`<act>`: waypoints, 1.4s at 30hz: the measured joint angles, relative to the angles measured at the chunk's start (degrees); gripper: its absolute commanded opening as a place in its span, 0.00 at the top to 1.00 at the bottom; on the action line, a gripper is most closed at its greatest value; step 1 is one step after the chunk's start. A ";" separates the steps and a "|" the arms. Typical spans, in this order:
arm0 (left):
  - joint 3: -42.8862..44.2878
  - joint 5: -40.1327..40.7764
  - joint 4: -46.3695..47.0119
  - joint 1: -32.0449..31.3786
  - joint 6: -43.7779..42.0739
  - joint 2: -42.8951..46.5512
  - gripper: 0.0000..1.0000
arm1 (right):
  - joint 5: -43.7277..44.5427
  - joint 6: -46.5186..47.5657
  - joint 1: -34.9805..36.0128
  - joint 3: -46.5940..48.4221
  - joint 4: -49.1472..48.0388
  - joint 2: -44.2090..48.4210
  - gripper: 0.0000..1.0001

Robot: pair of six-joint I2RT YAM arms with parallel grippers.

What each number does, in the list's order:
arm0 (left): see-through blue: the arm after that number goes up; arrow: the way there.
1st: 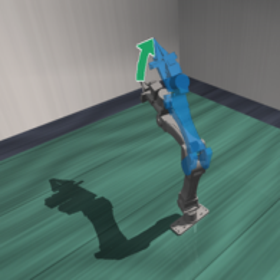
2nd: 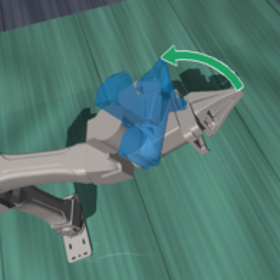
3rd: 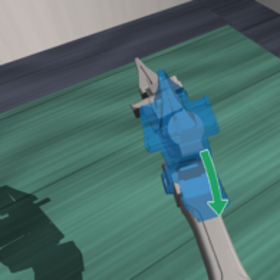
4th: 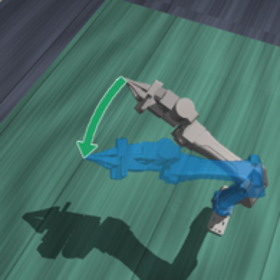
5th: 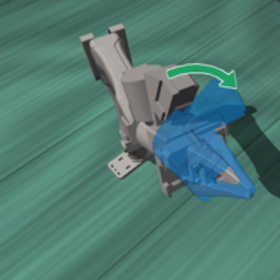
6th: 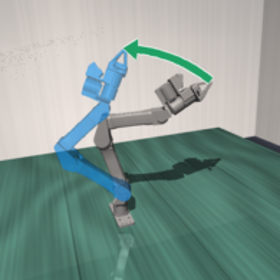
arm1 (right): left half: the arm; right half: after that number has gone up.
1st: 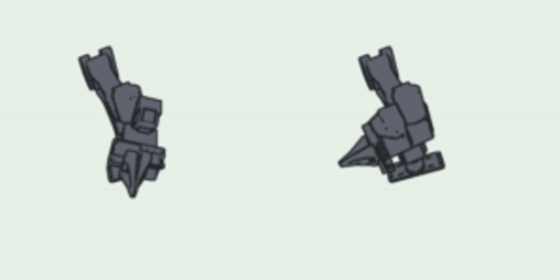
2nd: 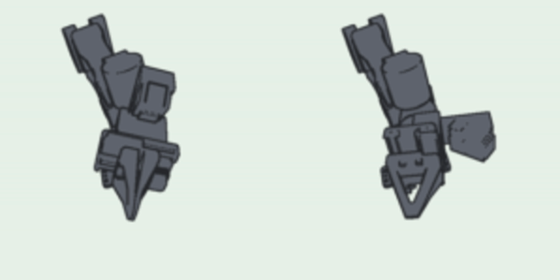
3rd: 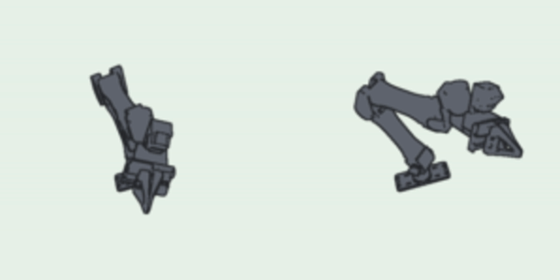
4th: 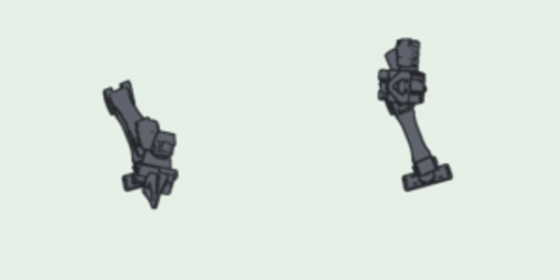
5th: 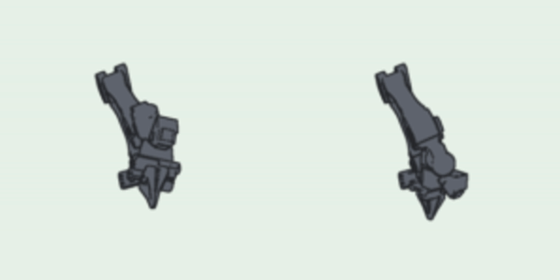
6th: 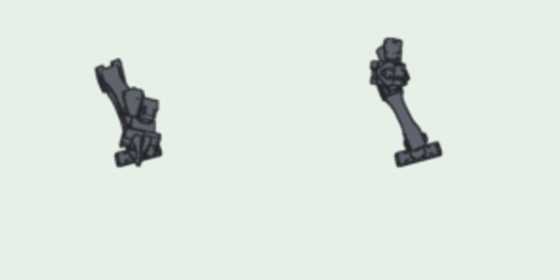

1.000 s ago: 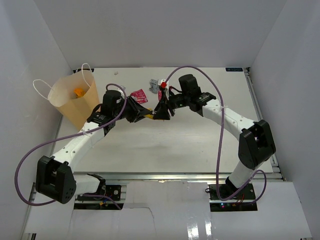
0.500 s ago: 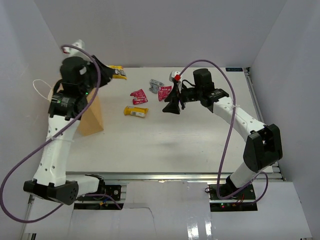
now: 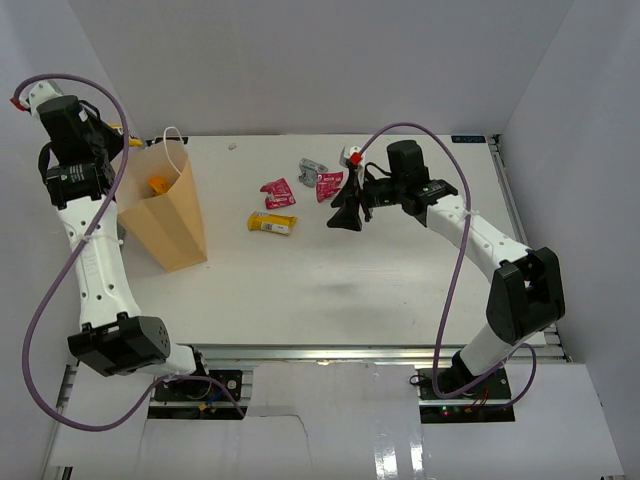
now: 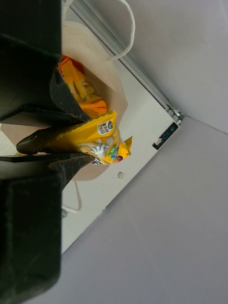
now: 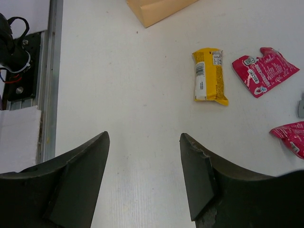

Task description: Place the snacks into the paper bag

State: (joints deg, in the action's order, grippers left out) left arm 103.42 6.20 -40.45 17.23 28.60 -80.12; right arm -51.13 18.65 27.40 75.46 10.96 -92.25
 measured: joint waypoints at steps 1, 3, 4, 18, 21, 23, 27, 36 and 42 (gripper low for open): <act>-0.70 -0.13 0.20 0.26 0.20 -0.96 0.69 | 0.00 0.00 -0.20 0.00 0.02 0.00 0.33; -2.21 -0.66 0.22 0.42 0.48 -2.29 0.48 | 0.00 0.00 -0.70 -0.04 0.02 0.00 0.33; -3.04 -1.01 0.15 0.46 0.57 -2.84 0.41 | 0.02 0.00 -0.98 -0.07 0.00 0.00 0.33; -2.03 -18.43 5.14 -0.76 3.45 -2.69 0.23 | -0.04 -0.02 -4.98 -0.26 1.05 -0.28 0.33; -1.20 -24.37 6.82 -6.67 3.80 -2.97 0.23 | -0.02 0.00 -5.79 -0.26 1.46 -0.87 0.33; -0.20 -27.08 7.08 -13.64 3.65 -3.85 0.23 | 0.02 0.02 -6.32 -0.26 2.16 -1.18 0.33; 0.81 -28.72 6.82 -27.06 3.54 -7.32 0.22 | 0.42 0.24 -7.19 -0.26 2.95 -1.25 0.32; -19.19 -13.88 7.58 -35.15 20.37 -9.90 0.10 | 4.48 0.39 -8.61 -1.18 4.37 -1.25 0.32; -26.91 -3.63 9.03 -35.19 33.92 -14.47 0.08 | 6.99 0.31 -9.31 -3.37 5.51 -1.22 0.31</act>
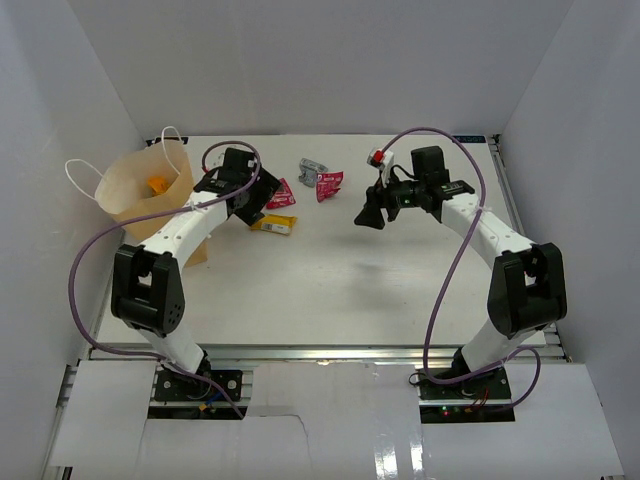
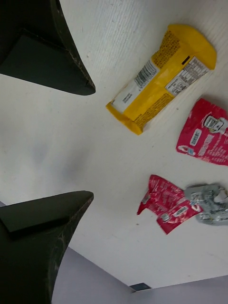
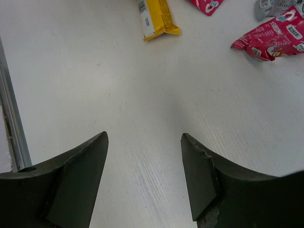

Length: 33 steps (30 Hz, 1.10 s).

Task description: Place the snacks into the paper bag

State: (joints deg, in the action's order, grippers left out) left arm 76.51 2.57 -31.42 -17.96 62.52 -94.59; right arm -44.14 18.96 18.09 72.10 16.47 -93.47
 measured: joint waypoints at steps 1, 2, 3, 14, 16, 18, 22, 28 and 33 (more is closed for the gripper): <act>0.13 1.14 0.42 -0.02 1.38 -0.98 0.08 | 0.28 -0.04 -0.11 -0.24 0.04 0.00 0.31; 0.39 2.21 0.50 -0.04 2.71 -2.08 0.07 | 0.50 -0.07 -0.28 -0.46 0.11 0.00 0.31; 0.96 3.23 0.33 -0.13 4.00 -3.30 0.07 | 0.59 -0.07 -0.44 -0.66 0.11 0.00 0.31; 15.54 8.04 -13.81 -0.28 16.57 -20.61 0.11 | 1.18 -0.17 -1.92 -1.77 0.15 0.44 0.31; 16.52 8.00 -16.15 -0.28 17.49 -22.47 0.13 | 1.16 -0.31 -2.01 -1.81 0.11 0.44 0.31; 17.59 7.96 -18.38 -0.28 17.97 -24.22 0.14 | 1.16 -0.35 -2.12 -1.84 0.13 0.46 0.31; 20.90 7.85 -21.62 -0.28 18.32 -28.00 0.15 | 1.16 -0.35 -2.27 -1.84 0.13 0.46 0.31; 24.11 7.48 -23.65 -0.22 17.66 -31.12 0.25 | 1.14 -0.37 -2.40 -1.84 0.11 0.46 0.31; 24.65 7.39 -24.11 -0.17 16.70 -31.56 0.40 | 1.14 -0.39 -2.73 -1.92 0.11 0.48 0.31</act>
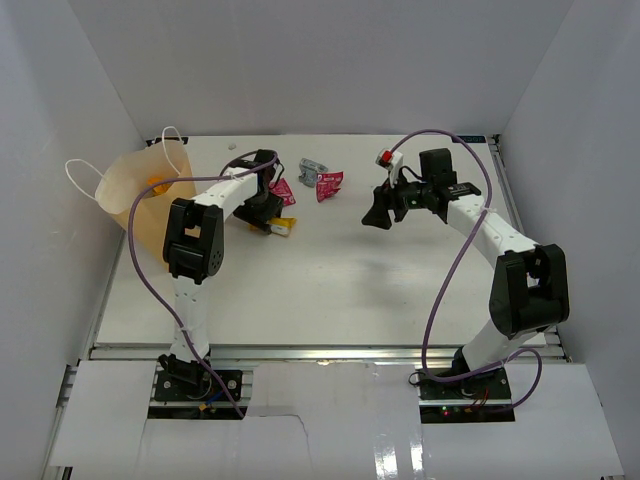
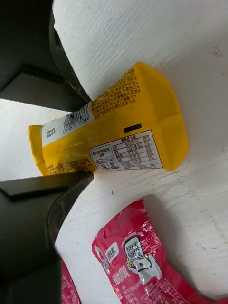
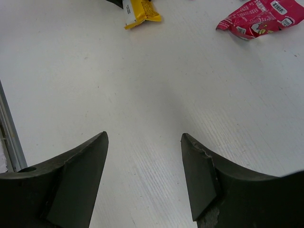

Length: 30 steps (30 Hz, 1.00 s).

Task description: Place the snacks into the paper bag

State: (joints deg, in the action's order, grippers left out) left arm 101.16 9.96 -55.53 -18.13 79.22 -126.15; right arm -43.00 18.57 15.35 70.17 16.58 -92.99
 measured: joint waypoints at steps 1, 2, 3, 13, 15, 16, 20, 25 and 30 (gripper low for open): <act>0.00 0.02 0.00 0.00 -0.09 0.00 0.41 | 0.00 0.00 -0.07 -0.13 -0.04 0.02 0.31; 0.02 0.00 0.00 0.00 -0.50 0.00 0.44 | -0.02 -0.02 -0.22 -0.35 0.00 0.07 0.31; 0.13 0.04 -0.02 0.00 -0.94 0.02 0.46 | -0.02 -0.04 -0.28 -0.55 -0.02 0.07 0.31; 0.02 0.20 2.93 -0.87 -12.59 5.88 0.71 | -0.50 -0.15 -0.52 -0.68 0.00 0.07 0.31; -1.29 -0.24 4.63 -1.29 -15.85 10.23 0.73 | -0.68 -0.15 -0.61 -0.66 0.00 0.07 0.31; -1.77 -0.52 5.07 -1.42 -17.25 12.52 0.74 | -0.68 -0.15 -0.61 -0.63 0.00 0.07 0.31; -2.25 -1.95 7.54 -1.77 -24.57 22.71 0.74 | -0.72 -0.17 -0.61 -0.59 0.00 0.07 0.31; 3.34 -2.08 9.38 -1.36 -34.58 31.56 0.77 | -0.90 -0.17 -0.61 -0.55 0.00 0.07 0.31; 17.42 -1.97 9.57 5.53 -42.91 34.82 0.78 | -1.18 -0.20 -0.61 -0.55 0.00 0.07 0.31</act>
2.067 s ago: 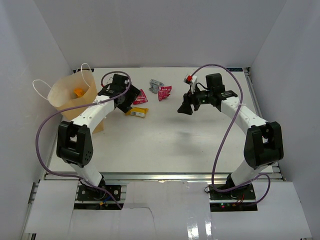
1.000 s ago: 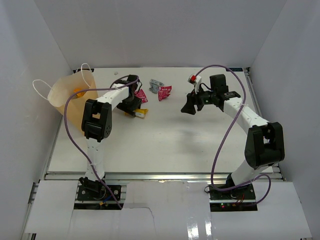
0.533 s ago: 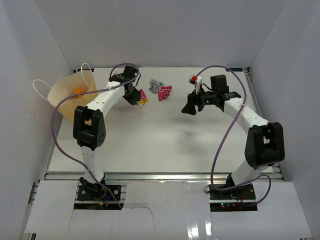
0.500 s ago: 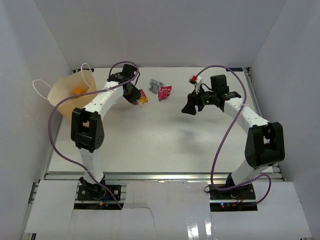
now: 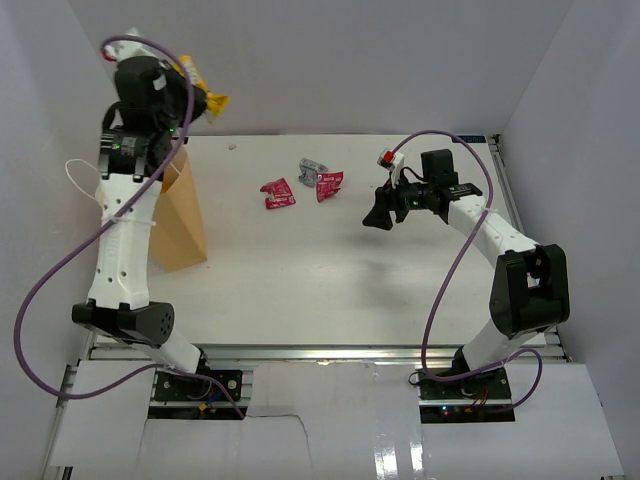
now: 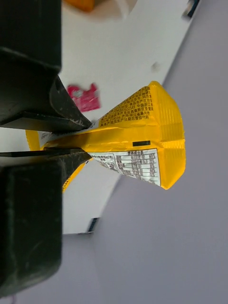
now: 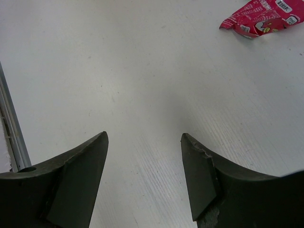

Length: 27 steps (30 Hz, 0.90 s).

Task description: Place the snacks into the paper bag

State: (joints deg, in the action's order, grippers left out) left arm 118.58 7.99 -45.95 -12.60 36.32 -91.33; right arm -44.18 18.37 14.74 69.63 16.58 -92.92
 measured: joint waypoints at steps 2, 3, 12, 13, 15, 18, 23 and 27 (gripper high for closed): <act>3.30 0.22 0.20 5.86 -1.95 1.16 0.78 | -0.17 0.00 0.00 0.00 0.00 0.00 0.31; 4.13 0.39 0.07 9.55 -2.78 1.88 0.77 | -0.22 0.02 0.00 0.00 0.00 0.00 0.31; 2.14 3.50 -2.05 26.03 -3.80 2.75 0.76 | -0.85 0.02 -0.02 0.00 0.00 0.00 0.31; 1.49 3.50 -2.10 26.77 -3.63 2.27 0.71 | -0.87 0.04 -0.02 0.00 0.00 0.00 0.31; -0.44 3.50 -2.03 27.74 -3.30 1.09 0.66 | -0.90 0.07 -0.02 0.00 0.00 0.00 0.31; -5.09 2.99 -2.43 27.80 -2.86 0.11 0.52 | -0.87 0.24 -0.07 0.00 0.00 0.00 0.31; -12.59 1.73 -3.15 27.71 -2.38 -0.13 0.29 | -0.52 -0.46 -0.07 2.05 0.48 -0.81 0.32; -13.99 0.66 -2.99 27.71 -2.43 0.20 0.14 | 2.14 -4.70 0.70 10.82 1.46 -6.38 0.32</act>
State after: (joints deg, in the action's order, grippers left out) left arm 104.60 8.64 -48.95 15.11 33.89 -91.13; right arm -42.04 13.67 15.44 80.44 18.04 -99.31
